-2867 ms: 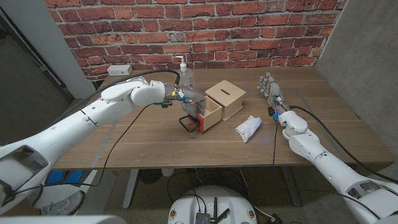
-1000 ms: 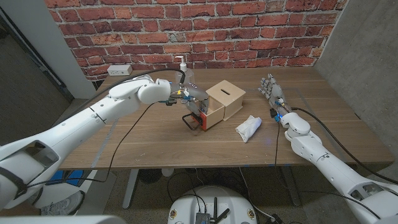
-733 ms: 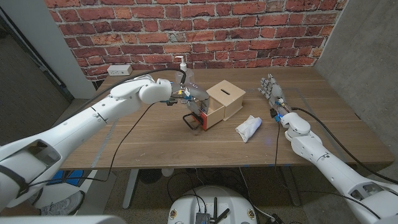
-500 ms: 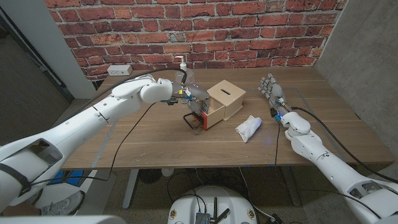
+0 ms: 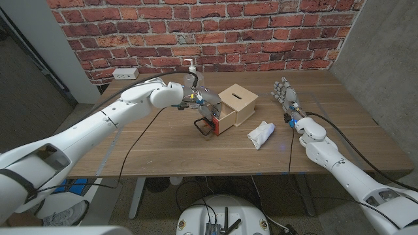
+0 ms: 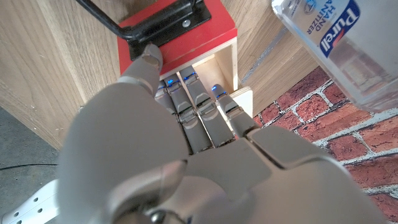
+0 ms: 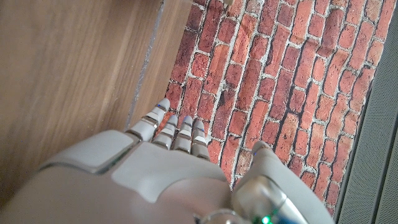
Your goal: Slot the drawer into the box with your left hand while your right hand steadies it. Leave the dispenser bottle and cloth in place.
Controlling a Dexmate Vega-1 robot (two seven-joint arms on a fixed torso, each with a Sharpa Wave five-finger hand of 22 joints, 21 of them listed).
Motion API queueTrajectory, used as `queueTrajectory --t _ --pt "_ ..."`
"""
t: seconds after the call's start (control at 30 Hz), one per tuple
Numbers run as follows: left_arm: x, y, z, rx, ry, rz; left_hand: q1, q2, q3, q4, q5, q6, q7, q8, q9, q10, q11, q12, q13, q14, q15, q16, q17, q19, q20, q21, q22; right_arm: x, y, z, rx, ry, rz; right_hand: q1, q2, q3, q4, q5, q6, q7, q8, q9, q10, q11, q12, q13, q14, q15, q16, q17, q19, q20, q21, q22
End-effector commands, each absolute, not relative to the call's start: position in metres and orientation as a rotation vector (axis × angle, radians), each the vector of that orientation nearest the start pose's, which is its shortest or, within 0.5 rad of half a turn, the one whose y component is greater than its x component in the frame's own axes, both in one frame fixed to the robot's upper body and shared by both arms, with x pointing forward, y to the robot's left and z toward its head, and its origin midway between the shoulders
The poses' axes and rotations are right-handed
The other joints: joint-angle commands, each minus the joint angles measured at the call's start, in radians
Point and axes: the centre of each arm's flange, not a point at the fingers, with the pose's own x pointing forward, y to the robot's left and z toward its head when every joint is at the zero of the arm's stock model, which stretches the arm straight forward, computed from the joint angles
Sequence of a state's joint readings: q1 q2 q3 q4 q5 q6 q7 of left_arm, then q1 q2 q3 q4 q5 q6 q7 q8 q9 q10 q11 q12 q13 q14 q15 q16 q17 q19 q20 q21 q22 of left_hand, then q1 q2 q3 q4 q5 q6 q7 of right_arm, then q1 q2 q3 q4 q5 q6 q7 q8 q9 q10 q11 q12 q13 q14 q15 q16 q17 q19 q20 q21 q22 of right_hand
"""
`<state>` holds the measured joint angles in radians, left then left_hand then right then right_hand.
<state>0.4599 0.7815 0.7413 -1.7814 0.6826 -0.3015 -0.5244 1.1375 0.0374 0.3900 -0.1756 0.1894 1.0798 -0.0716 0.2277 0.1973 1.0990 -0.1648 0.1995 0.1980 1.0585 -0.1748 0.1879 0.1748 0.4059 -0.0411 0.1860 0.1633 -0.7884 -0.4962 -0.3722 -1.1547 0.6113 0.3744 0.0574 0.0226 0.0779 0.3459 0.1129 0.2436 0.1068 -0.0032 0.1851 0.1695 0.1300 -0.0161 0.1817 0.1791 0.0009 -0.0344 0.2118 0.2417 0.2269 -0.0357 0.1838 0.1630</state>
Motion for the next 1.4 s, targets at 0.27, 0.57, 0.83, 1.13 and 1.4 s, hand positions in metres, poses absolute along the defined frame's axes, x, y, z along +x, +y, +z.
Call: queueTrajectory --t 0.27,0.57,0.83,1.13,1.4 --pt "0.567 0.103 0.066 1.975 -0.802 -0.508 0.045 0.059 -0.007 0.004 0.007 0.013 -0.003 0.008 0.007 0.042 -0.034 0.007 0.004 0.009 -0.069 0.005 0.004 0.005 -0.154 -0.004 0.001 0.67 -0.318 -0.032 0.002 -0.606 0.166 0.006 0.025 0.003 0.002 0.0 0.009 -0.002 0.003 0.006 0.005 0.006 0.008 0.004 0.007 -0.016 0.004 0.003 0.009 -0.004 0.004 0.003" --pt "0.567 0.096 0.065 1.967 -0.789 -0.494 0.044 0.058 -0.009 0.004 0.007 0.014 -0.003 0.008 0.007 0.044 -0.035 0.007 0.004 0.01 -0.069 0.005 0.004 0.005 -0.154 -0.004 0.001 0.671 -0.323 -0.032 0.006 -0.603 0.169 0.007 0.025 0.004 0.003 0.0 0.011 -0.001 0.003 0.006 0.004 0.006 0.008 0.004 0.008 -0.015 0.005 0.003 0.011 -0.003 0.005 0.003" --pt "0.562 0.095 0.063 1.959 -0.773 -0.481 0.034 0.048 -0.014 0.005 0.013 -0.002 -0.011 0.003 0.007 0.025 -0.034 -0.002 0.003 -0.014 -0.068 -0.007 -0.001 0.004 -0.153 -0.004 0.001 0.672 -0.328 -0.031 0.006 -0.604 0.171 0.007 0.025 0.005 0.003 0.0 0.012 -0.001 0.003 0.006 0.004 0.005 0.008 0.004 0.009 -0.014 0.005 0.003 0.013 -0.003 0.005 0.003" --pt "0.553 0.096 0.063 1.961 -0.747 -0.477 -0.076 0.017 -0.026 0.028 0.019 -0.063 -0.026 -0.014 0.004 -0.047 -0.038 -0.019 -0.002 -0.084 -0.057 -0.02 -0.009 -0.012 -0.156 -0.007 0.0 0.674 -0.33 -0.03 0.007 -0.602 0.182 0.007 0.025 0.005 0.003 0.0 0.012 -0.002 0.003 0.006 0.004 0.004 0.008 0.004 0.01 -0.013 0.005 0.003 0.015 0.0 0.005 0.003" --pt "0.547 0.096 0.064 1.968 -0.737 -0.468 -0.152 -0.024 -0.027 0.024 0.022 -0.144 -0.035 -0.035 -0.003 -0.153 -0.041 -0.026 -0.005 -0.153 -0.053 -0.02 -0.008 -0.003 -0.153 -0.003 0.0 0.676 -0.331 -0.028 0.007 -0.603 0.191 0.007 0.024 0.005 0.003 0.0 0.011 -0.002 0.003 0.006 0.005 0.004 0.008 0.004 0.01 -0.012 0.005 0.003 0.016 0.001 0.006 0.003"
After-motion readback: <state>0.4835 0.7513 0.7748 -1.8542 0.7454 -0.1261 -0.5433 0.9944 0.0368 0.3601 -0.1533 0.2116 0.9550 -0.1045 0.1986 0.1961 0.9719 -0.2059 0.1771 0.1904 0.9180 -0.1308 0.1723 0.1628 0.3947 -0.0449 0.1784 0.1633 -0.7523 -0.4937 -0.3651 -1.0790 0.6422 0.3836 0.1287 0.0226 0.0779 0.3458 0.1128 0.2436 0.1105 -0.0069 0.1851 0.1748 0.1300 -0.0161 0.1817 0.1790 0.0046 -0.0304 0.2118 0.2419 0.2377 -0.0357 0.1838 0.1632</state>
